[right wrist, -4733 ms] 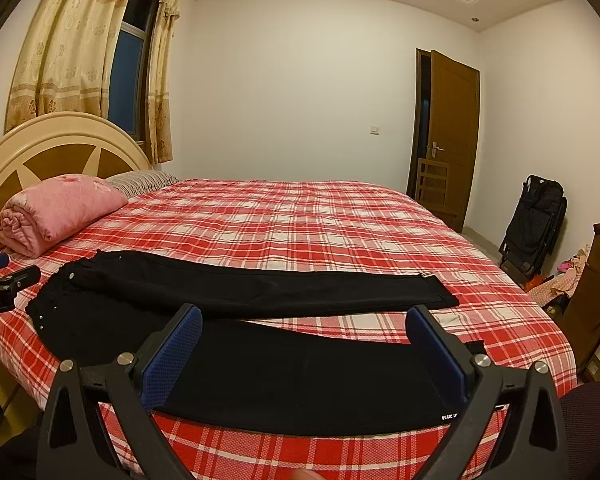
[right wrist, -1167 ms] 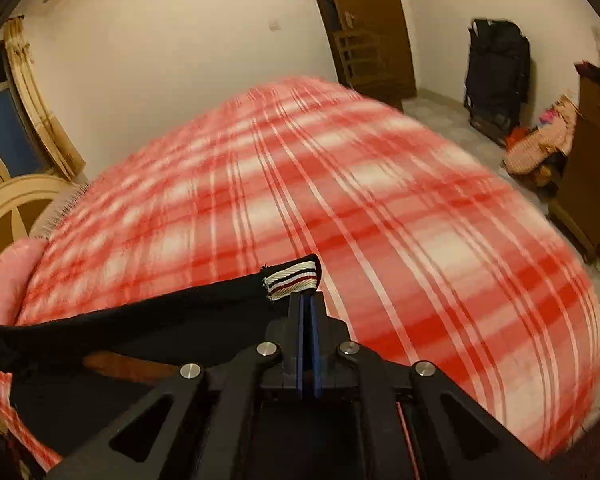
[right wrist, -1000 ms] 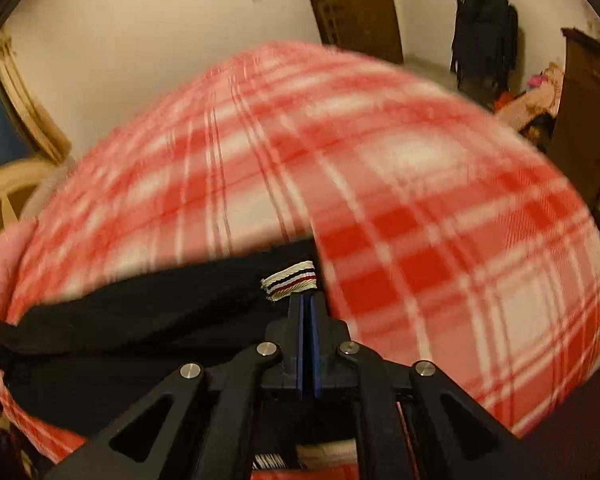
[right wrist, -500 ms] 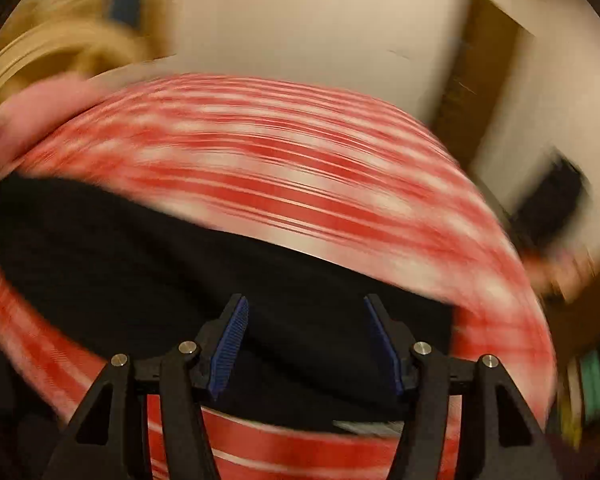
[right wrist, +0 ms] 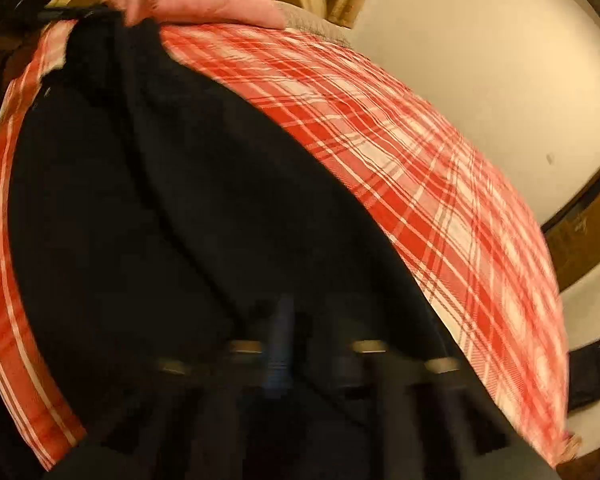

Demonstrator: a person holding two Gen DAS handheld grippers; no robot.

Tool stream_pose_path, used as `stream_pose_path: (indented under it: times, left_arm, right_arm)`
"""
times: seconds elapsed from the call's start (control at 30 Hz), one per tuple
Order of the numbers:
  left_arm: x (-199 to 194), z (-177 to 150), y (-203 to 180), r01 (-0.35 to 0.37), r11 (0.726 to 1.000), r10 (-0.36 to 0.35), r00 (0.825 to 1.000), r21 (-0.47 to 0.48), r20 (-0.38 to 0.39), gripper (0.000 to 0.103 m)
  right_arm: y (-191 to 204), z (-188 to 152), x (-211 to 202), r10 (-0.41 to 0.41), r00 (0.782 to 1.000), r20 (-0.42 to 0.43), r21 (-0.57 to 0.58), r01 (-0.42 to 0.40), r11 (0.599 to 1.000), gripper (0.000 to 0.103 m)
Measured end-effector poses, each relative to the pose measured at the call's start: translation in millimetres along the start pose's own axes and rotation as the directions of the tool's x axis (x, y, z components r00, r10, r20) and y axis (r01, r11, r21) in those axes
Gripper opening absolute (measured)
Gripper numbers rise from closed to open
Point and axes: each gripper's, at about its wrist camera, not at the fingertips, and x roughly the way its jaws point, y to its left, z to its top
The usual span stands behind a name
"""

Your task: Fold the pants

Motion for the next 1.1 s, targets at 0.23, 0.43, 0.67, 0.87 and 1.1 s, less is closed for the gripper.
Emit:
stream_pose_path:
  times: [0.23, 0.43, 0.67, 0.87, 1.1]
  left_arm:
    - [-27, -1, 6, 0.026, 1.0, -0.026, 0.999, 0.016, 0.039, 0.021]
    - [-22, -25, 14, 0.018, 1.0, -0.018, 1.0, -0.013, 0.0, 0.021]
    - [-26, -16, 9, 0.036, 0.999, -0.034, 0.998, -0.025, 0.046, 0.021]
    - [-30, -11, 8, 0.044, 0.999, -0.043, 0.998, -0.017, 0.052, 0.021]
    - [-46, -18, 9, 0.051, 0.999, -0.051, 0.997, 0.005, 0.058, 0.021]
  right_arm:
    - [12, -2, -58, 0.12, 0.992, 0.044, 0.024, -0.122, 0.992, 0.0]
    - [45, -13, -60, 0.106, 0.994, 0.029, -0.062, -0.104, 0.993, 0.0]
    - [72, -7, -30, -0.06, 0.995, 0.074, -0.169, 0.071, 0.983, 0.051]
    - [65, 6, -6, -0.102, 0.993, 0.063, -0.162, 0.111, 0.98, 0.001]
    - [64, -1, -67, -0.011, 0.997, 0.078, -0.152, 0.022, 0.988, 0.001]
